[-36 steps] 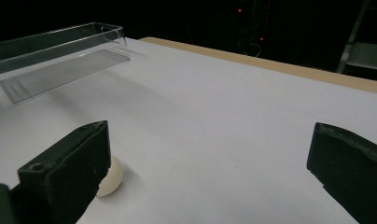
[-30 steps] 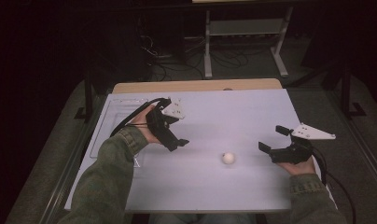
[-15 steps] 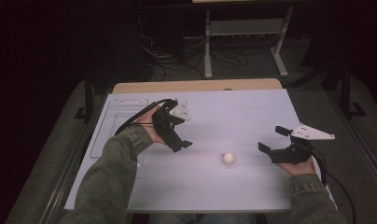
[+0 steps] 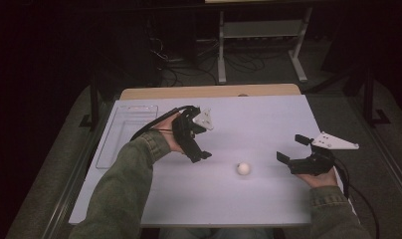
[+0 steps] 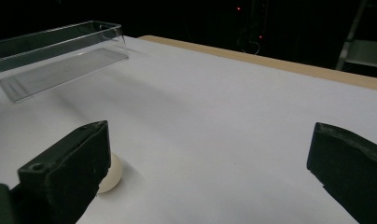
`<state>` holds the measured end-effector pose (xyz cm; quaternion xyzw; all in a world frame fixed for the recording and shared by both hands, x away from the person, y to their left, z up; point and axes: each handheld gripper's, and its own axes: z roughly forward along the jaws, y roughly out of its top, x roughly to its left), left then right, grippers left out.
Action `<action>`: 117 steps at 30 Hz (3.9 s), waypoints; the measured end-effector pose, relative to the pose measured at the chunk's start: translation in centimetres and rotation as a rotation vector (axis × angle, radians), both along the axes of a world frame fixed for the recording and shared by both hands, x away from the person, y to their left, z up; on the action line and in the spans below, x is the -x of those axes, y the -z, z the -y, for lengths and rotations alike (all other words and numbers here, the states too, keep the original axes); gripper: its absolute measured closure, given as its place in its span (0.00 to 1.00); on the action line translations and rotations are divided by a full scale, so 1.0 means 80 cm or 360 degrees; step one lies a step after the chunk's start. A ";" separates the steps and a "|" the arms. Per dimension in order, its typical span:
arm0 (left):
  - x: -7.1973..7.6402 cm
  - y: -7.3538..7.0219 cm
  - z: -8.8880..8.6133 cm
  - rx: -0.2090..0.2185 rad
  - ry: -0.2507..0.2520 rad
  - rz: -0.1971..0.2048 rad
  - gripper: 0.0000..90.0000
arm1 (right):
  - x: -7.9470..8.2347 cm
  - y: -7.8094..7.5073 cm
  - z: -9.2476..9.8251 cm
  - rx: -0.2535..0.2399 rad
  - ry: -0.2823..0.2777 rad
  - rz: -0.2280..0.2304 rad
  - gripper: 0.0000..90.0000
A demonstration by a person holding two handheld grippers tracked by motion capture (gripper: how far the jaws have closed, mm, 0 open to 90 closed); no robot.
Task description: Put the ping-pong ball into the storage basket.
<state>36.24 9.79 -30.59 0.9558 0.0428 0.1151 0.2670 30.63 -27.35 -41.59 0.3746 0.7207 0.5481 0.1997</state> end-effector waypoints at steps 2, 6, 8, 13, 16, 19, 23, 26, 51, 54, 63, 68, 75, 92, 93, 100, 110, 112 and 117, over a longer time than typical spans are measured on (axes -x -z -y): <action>-0.001 0.000 0.005 -0.0011 0.0011 0.0002 0.00 | 0.000 0.000 0.000 -0.0001 0.0000 0.0002 0.00; -0.002 0.002 0.008 -0.0010 0.0015 -0.0003 0.00 | 0.000 0.000 0.000 0.0001 0.0004 0.0005 0.00; -0.003 0.002 0.011 -0.0025 0.0020 -0.0008 0.00 | 0.000 0.000 0.001 0.0001 0.0006 0.0005 0.00; -0.002 0.007 0.016 -0.0061 0.0032 -0.0023 0.00 | 0.000 0.000 0.001 -0.0001 0.0008 0.0003 0.00; -0.003 0.009 0.020 -0.0075 0.0042 -0.0028 0.00 | 0.000 0.000 0.000 0.0011 0.0010 0.0002 0.00; -0.003 0.009 0.021 -0.0079 0.0043 -0.0033 0.00 | 0.000 0.000 0.000 0.0013 0.0007 0.0002 0.00; -0.004 0.009 0.026 -0.0080 0.0049 -0.0032 0.00 | 0.000 0.000 0.000 0.0021 0.0005 0.0000 0.00; -0.006 0.010 0.029 -0.0089 0.0051 -0.0048 0.00 | 0.001 0.000 0.001 0.0017 0.0008 0.0006 0.00; -0.005 0.021 0.063 -0.0103 0.0131 -0.0064 0.00 | 0.001 0.000 0.002 0.0012 0.0007 0.0002 0.00; -0.005 0.023 0.066 -0.0113 0.0136 -0.0065 0.00 | 0.002 0.000 0.002 0.0011 0.0007 0.0002 0.00; -0.005 0.033 0.076 -0.0125 0.0147 -0.0079 0.00 | 0.002 0.000 0.004 0.0005 0.0011 0.0003 0.00; -0.004 0.039 0.083 -0.0131 0.0153 -0.0092 0.00 | 0.002 0.000 0.004 0.0005 0.0011 0.0003 0.00; -0.003 0.050 0.093 -0.0130 0.0173 -0.0120 0.00 | 0.003 0.001 0.004 0.0005 0.0012 0.0005 0.00; -0.005 0.062 0.098 -0.0102 0.0169 -0.0142 0.00 | 0.003 0.002 0.005 0.0010 0.0009 -0.0003 0.00; -0.005 0.063 0.098 -0.0105 0.0169 -0.0143 0.00 | 0.003 0.002 0.005 0.0010 0.0009 -0.0003 0.00; -0.005 0.069 0.100 -0.0098 0.0168 -0.0147 0.00 | 0.003 0.002 0.005 0.0012 0.0008 -0.0005 0.00; -0.003 0.078 0.104 -0.0116 0.0173 -0.0139 0.00 | 0.003 0.002 0.006 0.0008 0.0013 -0.0004 0.00; -0.003 0.079 0.104 -0.0105 0.0171 -0.0142 0.00 | 0.003 0.002 0.006 0.0006 0.0015 -0.0006 0.00; -0.004 0.085 0.104 -0.0094 0.0169 -0.0145 0.00 | 0.003 0.002 0.006 0.0006 0.0015 -0.0004 0.00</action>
